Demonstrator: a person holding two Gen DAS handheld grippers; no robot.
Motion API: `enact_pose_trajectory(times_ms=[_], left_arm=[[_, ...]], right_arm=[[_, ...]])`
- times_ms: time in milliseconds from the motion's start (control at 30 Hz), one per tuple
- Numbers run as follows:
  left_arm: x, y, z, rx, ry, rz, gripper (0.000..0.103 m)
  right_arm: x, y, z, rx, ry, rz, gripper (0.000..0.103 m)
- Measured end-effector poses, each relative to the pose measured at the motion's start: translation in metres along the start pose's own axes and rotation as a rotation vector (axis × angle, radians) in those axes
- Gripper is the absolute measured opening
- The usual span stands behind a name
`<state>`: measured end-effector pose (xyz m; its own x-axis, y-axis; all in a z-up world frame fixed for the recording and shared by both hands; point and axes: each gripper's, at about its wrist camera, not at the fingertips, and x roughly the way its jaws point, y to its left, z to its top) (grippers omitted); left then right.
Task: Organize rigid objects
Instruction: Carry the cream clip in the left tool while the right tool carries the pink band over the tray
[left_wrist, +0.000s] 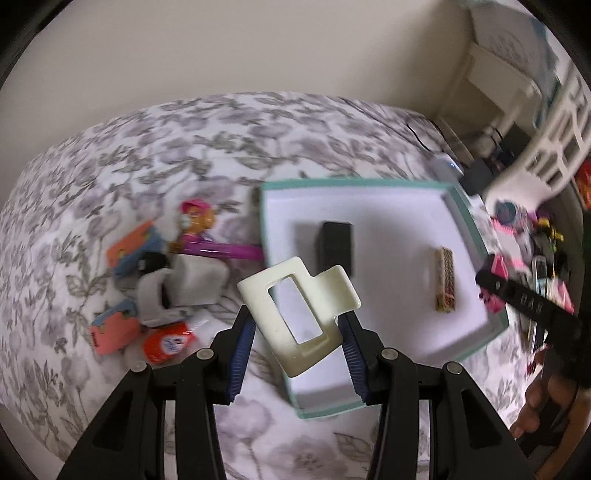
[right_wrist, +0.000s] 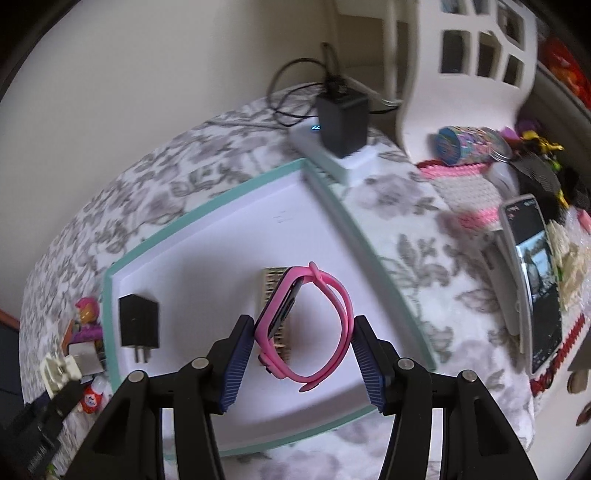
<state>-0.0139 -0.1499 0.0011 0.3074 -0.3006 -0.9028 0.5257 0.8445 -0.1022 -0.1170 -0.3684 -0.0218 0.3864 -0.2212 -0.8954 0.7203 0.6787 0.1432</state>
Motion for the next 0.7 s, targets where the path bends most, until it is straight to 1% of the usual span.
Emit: enact_pose_trajectory(times_ms=[133,267,333,533,700], left_arm=[[0.011,-0.020,-0.005,0.060,0.030,-0.010,0.048],[0.022,-0.033,-0.012,0.112,0.064,0.018,0.048],[0.029,-0.037,-0.015,0.127,0.085,0.018,0.048],[0.050,-0.044,-0.023,0.159,0.148,0.045,0.048],[0.067,-0.045,-0.028,0.150,0.200,0.038,0.048]], right_arm=[[0.004,-0.007,0.001,0.015,0.012,-0.002,0.058],[0.014,-0.007,-0.002,0.007,0.051,-0.009,0.058],[0.018,-0.006,-0.004,-0.003,0.068,-0.013,0.058],[0.032,-0.008,-0.010,-0.009,0.117,-0.028,0.058],[0.041,-0.011,-0.013,-0.011,0.147,-0.034,0.058]])
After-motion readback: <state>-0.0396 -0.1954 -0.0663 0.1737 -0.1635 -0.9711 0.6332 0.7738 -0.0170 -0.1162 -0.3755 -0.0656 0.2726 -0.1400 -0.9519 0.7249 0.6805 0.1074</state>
